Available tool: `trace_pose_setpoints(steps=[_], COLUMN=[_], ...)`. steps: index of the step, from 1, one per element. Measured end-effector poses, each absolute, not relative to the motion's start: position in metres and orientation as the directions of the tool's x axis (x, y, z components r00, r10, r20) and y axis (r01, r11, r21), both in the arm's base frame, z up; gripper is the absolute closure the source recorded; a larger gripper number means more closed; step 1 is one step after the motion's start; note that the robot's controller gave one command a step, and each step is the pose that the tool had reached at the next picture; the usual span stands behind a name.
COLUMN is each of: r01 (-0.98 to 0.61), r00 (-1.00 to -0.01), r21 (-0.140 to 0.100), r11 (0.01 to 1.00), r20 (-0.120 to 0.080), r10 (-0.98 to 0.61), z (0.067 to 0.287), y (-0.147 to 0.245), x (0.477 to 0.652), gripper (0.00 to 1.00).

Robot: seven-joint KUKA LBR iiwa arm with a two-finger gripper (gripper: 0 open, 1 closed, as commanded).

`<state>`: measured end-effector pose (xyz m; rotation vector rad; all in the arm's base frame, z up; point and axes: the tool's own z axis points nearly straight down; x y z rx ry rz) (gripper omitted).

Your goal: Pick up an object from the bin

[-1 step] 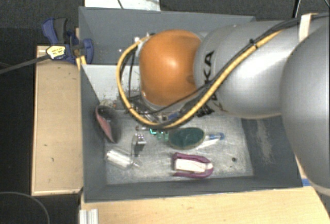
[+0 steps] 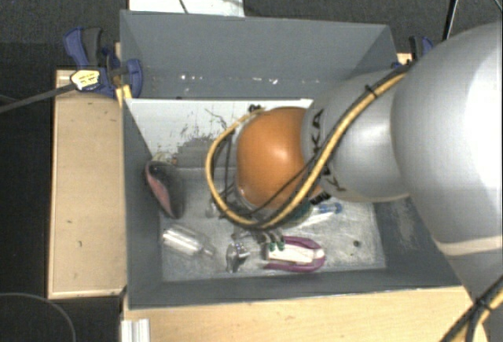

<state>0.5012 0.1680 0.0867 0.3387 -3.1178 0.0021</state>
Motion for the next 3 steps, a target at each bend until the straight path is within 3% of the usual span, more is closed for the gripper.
trace_pose_setpoints(steps=[1, 2, 3], r01=[-0.531, -0.741, -0.738], r00=[-0.847, -0.671, -0.675], r21=[-0.002, 0.009, 0.012], r11=[0.847, 0.671, 0.675], r20=[-0.001, -0.008, 0.008], r10=[-0.531, -0.741, -0.738], z=[0.115, 0.081, 0.081], y=[0.078, 0.054, 0.05], x=[0.503, 0.501, 0.499], gripper=[0.0, 0.0, 1.0])
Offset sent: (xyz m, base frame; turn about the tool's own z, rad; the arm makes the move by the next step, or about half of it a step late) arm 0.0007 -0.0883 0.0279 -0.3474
